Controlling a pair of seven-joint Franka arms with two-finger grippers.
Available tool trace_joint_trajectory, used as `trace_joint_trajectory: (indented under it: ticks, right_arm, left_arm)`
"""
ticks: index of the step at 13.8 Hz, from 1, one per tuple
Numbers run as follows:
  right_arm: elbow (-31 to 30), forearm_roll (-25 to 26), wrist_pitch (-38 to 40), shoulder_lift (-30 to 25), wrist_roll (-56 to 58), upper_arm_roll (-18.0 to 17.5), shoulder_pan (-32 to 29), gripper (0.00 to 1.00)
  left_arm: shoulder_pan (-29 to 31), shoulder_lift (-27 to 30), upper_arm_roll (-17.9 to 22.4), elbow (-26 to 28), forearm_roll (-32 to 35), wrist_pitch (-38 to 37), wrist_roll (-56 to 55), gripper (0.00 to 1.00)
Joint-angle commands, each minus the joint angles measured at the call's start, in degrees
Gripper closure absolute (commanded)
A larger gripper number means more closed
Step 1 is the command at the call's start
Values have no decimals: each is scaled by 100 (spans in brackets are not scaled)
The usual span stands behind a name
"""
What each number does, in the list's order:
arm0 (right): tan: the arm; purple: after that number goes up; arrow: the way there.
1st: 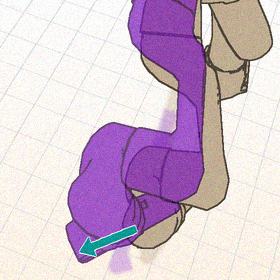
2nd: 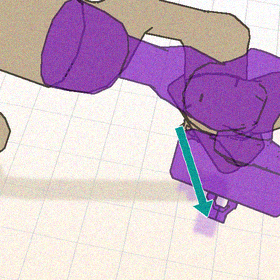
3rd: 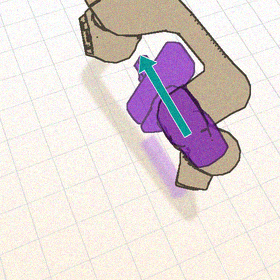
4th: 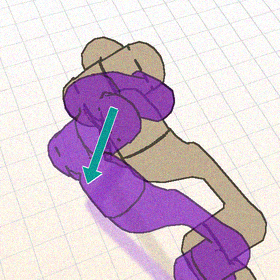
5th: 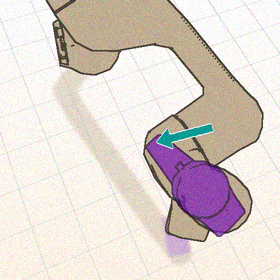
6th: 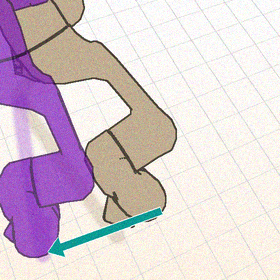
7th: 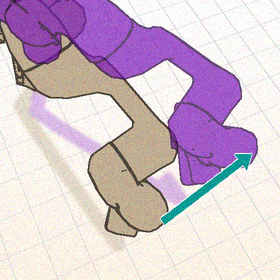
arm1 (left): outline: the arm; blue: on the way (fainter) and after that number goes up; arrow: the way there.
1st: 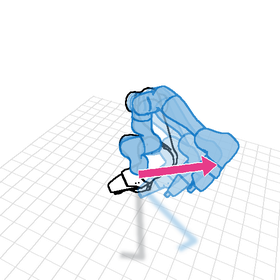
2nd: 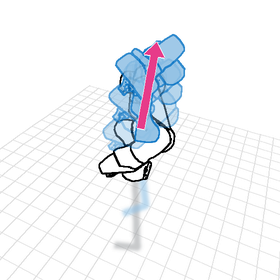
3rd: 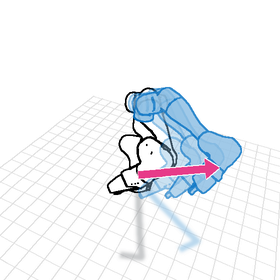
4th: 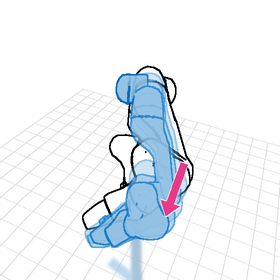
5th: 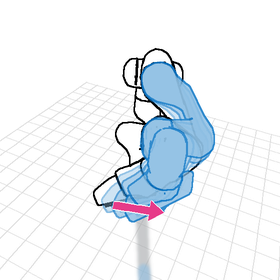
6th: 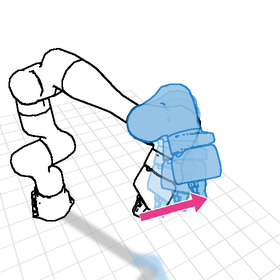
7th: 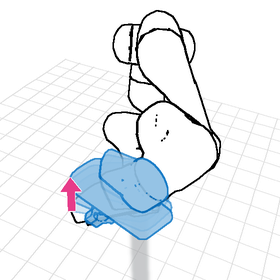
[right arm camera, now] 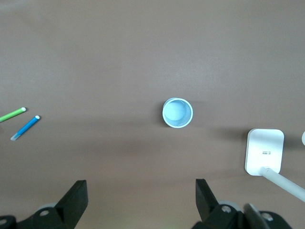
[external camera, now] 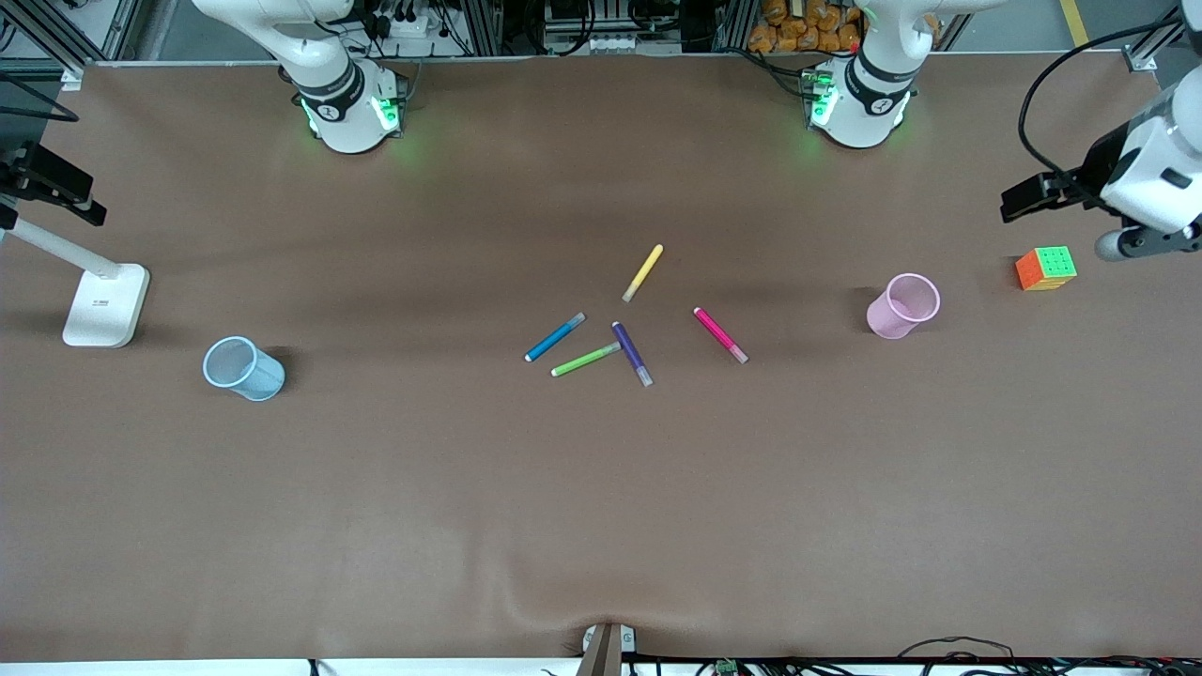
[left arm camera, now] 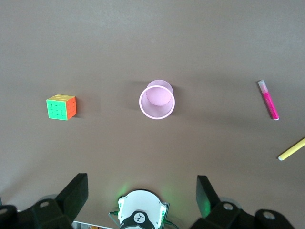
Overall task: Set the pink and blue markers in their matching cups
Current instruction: 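Move the left gripper past the pink cup toward the pink marker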
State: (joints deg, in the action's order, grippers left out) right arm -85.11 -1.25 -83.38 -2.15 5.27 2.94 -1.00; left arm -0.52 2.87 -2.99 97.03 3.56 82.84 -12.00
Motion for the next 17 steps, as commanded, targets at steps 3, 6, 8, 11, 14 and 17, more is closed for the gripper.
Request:
trace_joint_trajectory:
  ticks: [3,6,8,11,14,17]
  right_arm:
    - [108,-7,67,48,70,-31,-41,0]
    - [100,-7,76,48,70,-31,-49,0]
    - [100,-7,76,48,70,-31,-49,0]
    - [108,-15,67,48,70,-31,-23,0]
    - [126,-16,67,48,70,-31,-32,0]
    - [117,-16,67,48,70,-31,-32,0]
  left_arm:
    - [-27,-67,-17,307,-22,513,-215,0]
    - [-27,-172,-17,448,-22,724,-223,0]
    - [-53,-198,-26,510,-30,787,-459,0]
    - [-115,-207,-149,667,-30,901,-803,0]
    - [-97,-199,-184,861,-30,1085,-848,0]
    - [-80,-199,-184,1001,-30,1199,-909,0]
